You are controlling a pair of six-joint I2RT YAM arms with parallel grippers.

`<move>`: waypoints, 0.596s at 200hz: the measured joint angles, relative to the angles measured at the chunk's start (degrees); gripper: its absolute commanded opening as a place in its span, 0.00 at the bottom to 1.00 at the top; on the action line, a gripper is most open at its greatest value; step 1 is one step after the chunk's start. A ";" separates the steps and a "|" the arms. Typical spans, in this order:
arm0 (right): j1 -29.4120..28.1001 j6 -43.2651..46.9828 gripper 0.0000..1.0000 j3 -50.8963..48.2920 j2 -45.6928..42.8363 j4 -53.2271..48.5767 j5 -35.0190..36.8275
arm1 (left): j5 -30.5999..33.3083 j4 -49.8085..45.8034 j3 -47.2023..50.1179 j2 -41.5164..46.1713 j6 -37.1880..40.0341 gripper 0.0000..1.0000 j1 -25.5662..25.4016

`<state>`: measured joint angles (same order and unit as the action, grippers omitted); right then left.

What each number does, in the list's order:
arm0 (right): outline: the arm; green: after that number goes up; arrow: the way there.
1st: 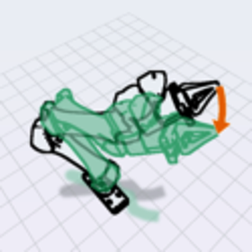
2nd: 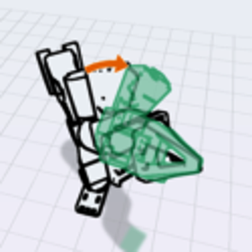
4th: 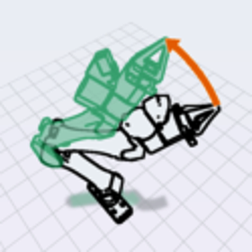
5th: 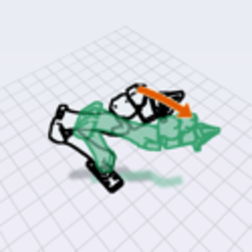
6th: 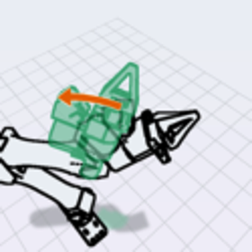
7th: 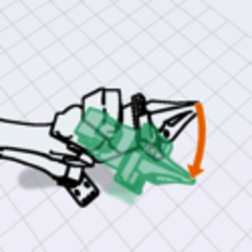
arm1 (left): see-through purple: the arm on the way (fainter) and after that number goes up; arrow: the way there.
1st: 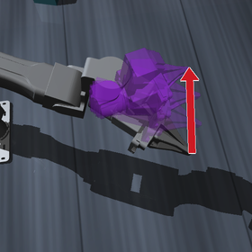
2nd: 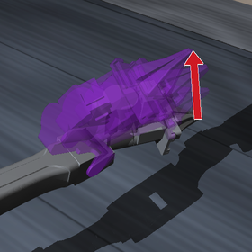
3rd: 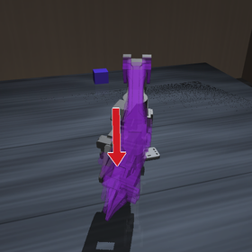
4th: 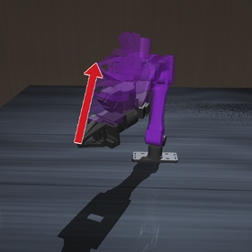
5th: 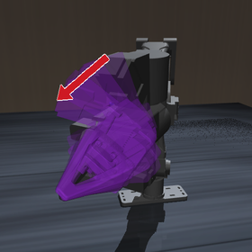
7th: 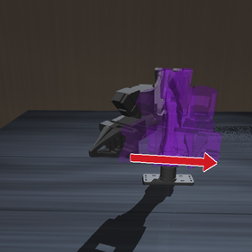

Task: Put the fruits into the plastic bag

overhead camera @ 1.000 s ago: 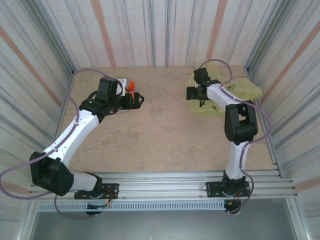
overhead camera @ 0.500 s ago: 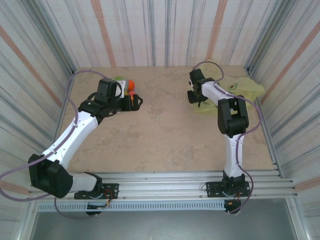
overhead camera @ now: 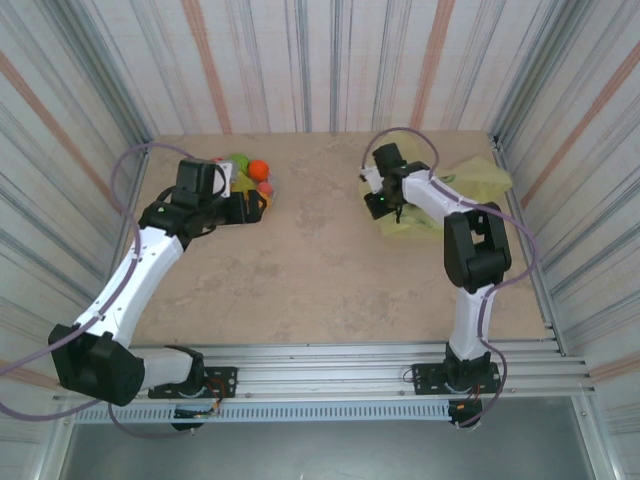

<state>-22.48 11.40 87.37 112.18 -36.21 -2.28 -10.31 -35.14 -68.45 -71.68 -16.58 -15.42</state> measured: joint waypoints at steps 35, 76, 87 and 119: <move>-13.38 3.74 0.00 -5.88 -10.08 -0.39 -5.51 | 0.31 -1.18 0.00 1.07 0.81 0.99 2.82; -17.49 2.05 0.18 -17.35 -14.88 -2.69 -3.10 | 0.33 -1.68 0.72 2.64 1.38 0.99 2.47; -15.89 0.70 0.25 -20.11 -15.52 -3.43 -1.03 | 0.42 -1.77 1.03 3.04 1.40 0.99 1.79; -8.31 -2.95 0.52 -22.91 -19.06 -5.07 4.20 | 0.28 -1.92 1.07 3.06 1.64 0.99 -0.15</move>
<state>-30.79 8.45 64.47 93.12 -41.28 1.91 -10.02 -37.06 -67.37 -68.62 -14.94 -15.57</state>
